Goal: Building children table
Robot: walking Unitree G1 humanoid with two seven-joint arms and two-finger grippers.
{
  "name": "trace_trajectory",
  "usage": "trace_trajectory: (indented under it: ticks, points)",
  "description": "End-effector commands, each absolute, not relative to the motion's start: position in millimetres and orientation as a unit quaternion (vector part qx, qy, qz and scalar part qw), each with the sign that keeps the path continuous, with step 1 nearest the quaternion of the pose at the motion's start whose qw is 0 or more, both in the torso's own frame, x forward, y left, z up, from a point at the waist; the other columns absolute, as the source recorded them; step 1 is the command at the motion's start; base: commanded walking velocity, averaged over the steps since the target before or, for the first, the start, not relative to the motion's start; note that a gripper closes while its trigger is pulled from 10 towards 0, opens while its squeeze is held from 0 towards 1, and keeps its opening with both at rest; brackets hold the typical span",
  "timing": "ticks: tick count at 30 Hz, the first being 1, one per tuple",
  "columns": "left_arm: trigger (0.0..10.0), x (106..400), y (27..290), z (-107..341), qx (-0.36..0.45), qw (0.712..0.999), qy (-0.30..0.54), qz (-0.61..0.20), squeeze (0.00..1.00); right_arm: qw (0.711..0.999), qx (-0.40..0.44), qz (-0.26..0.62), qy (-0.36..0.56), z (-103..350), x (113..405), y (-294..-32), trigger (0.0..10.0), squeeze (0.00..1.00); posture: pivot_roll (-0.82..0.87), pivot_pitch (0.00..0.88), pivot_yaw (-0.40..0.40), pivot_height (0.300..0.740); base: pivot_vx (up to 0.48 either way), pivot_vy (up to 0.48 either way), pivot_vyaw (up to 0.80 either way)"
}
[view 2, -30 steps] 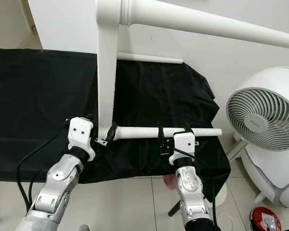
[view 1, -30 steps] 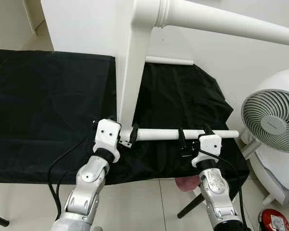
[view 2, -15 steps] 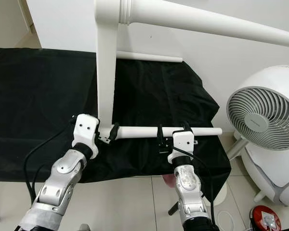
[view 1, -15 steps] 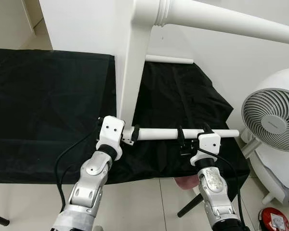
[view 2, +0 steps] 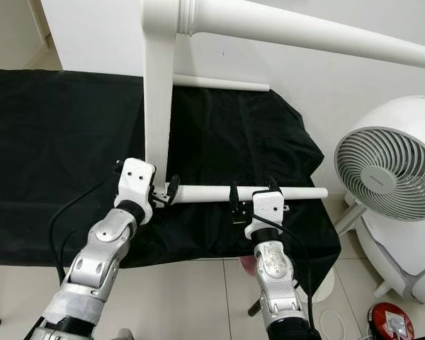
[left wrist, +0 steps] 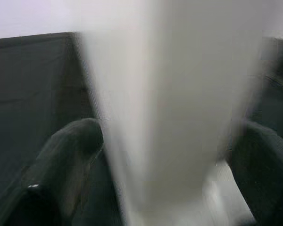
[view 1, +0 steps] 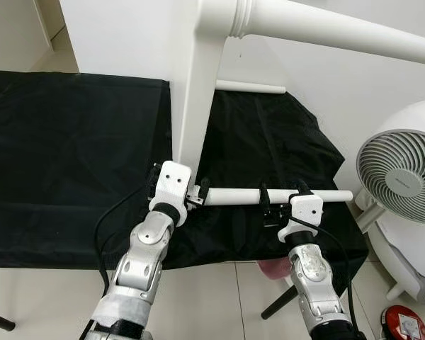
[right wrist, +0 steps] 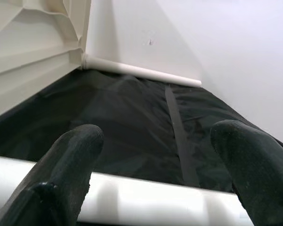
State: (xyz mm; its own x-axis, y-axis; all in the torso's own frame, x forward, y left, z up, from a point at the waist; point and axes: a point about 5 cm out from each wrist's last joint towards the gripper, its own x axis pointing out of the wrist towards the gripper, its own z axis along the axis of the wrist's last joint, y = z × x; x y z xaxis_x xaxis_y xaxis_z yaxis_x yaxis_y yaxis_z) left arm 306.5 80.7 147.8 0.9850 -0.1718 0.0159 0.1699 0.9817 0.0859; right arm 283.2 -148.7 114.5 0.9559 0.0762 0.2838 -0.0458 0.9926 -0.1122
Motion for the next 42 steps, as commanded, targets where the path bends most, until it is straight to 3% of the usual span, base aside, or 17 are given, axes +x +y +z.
trace_trajectory:
  ticks: [1,18,33,42]
  points:
    - [10.0,309,79,149,0.046,0.997,-0.009,-0.054,0.00,0.989,-0.052,0.026,-0.139,113,284,-150,10.0,0.00,0.03,0.010,-0.055,0.740,0.000,0.000,0.00]
    - [10.0,318,56,167,0.059,0.998,-0.025,-0.013,0.00,0.989,-0.046,0.023,-0.140,114,286,-146,10.0,0.00,0.03,0.028,-0.052,0.740,0.000,0.000,0.00]
    - [10.0,320,55,174,0.068,0.993,-0.036,0.091,0.00,0.989,-0.046,0.019,-0.140,114,285,-147,10.0,0.00,0.02,0.038,-0.049,0.740,0.000,0.000,0.00]
    - [10.0,321,46,177,0.073,0.993,-0.049,0.082,0.00,0.989,-0.045,0.016,-0.139,114,284,-146,10.0,0.00,0.02,0.042,-0.047,0.740,0.000,0.000,0.00]
